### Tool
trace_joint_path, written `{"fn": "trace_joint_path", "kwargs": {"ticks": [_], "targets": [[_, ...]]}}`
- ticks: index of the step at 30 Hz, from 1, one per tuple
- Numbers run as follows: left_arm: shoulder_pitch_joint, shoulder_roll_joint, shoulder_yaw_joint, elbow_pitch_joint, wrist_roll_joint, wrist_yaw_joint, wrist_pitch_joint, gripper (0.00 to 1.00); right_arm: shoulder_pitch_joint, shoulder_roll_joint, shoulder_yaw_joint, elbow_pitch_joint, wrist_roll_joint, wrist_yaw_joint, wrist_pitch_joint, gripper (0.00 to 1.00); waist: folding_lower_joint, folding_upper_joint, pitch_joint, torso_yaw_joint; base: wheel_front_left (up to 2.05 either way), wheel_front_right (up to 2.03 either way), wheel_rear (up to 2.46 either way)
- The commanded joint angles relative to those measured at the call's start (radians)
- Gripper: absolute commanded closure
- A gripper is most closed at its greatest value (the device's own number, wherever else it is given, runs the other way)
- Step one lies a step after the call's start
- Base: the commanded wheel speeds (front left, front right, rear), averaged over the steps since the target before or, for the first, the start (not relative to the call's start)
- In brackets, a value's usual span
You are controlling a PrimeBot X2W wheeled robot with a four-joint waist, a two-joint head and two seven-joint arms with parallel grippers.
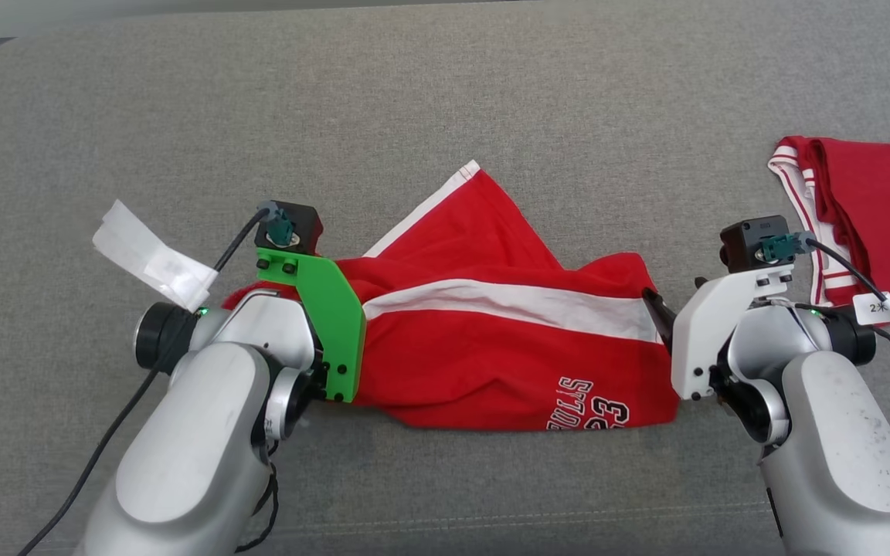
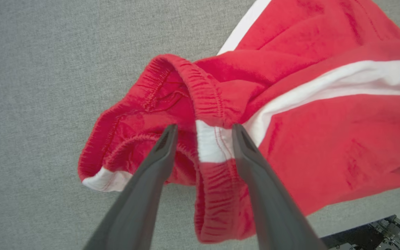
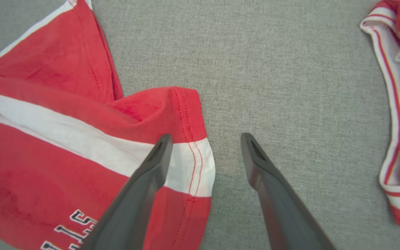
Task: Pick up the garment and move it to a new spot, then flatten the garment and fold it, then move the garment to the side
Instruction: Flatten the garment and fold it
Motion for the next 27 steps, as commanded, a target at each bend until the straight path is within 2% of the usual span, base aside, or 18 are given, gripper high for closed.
{"fn": "trace_joint_path", "kwargs": {"ticks": [1,13,27], "targets": [[0.011,0.001,-0.003,-0.002,-0.004,-0.005,0.006,1.0,-0.012,-0.004,0.001,0.001,0.0,0.0,-0.003,0.0,0.0,0.0,0.004,0.0,0.0,0.0,0.0],[0.013,0.01,-0.008,-0.019,-0.012,0.004,0.01,1.0,0.014,-0.001,-0.007,-0.014,-0.001,0.0,-0.011,0.0,0.0,0.0,0.014,0.005,0.0,0.0,0.0],[-0.003,0.006,-0.01,-0.019,-0.02,0.009,-0.005,1.0,0.045,0.021,-0.052,0.041,0.004,0.0,0.019,0.0,0.0,0.0,0.034,0.023,0.0,0.0,0.0]]}}
